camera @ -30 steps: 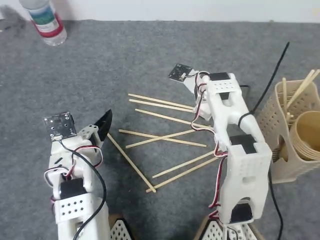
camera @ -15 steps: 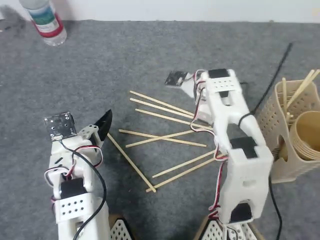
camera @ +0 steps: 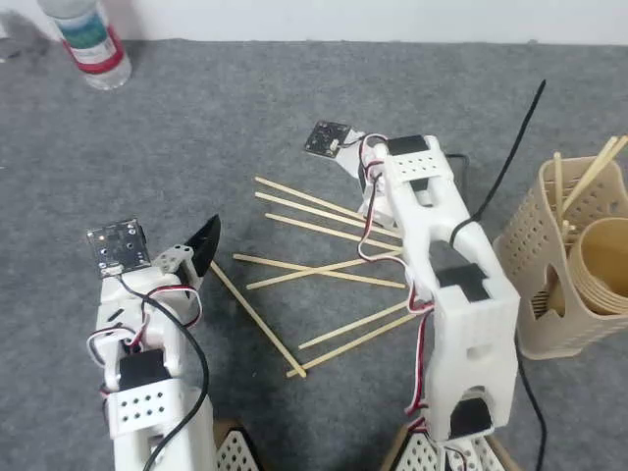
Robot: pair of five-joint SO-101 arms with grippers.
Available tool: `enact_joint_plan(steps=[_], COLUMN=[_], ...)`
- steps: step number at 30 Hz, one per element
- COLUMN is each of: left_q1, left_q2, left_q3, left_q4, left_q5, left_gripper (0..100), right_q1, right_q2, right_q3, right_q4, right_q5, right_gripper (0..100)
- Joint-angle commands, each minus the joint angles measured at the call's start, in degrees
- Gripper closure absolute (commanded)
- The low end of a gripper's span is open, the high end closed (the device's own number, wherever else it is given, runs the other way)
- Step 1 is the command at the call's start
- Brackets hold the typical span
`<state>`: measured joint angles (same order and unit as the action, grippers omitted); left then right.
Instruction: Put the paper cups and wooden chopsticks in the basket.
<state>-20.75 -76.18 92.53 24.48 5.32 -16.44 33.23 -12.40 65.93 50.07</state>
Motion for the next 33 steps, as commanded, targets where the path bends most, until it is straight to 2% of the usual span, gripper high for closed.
enact_joint_plan(steps=[1,9,24,33], left_q1=[0.35,0.35,0.44,0.44], left_q2=[-0.7,-0.7,-0.7,-0.7], left_q3=[-0.4,-0.31,-0.31,-0.31], left_q4=[-1.05,-0.97,-0.97,-0.97], left_q5=[-0.62,-0.62,-0.35,-0.44], left_gripper=[61,61,61,61], right_q1=[-1.27,-6.64,-8.66,-8.57], right_q2=[1.8,6.29,2.77,0.4], right_q3=[-5.45,-9.76,-11.52,-11.43], right_q4=[-0.92,-0.75,-2.51,-0.13], right_q5=[-0.44,2.37,0.26,-0.09], right_gripper=[89.8,89.8,89.8,89.8])
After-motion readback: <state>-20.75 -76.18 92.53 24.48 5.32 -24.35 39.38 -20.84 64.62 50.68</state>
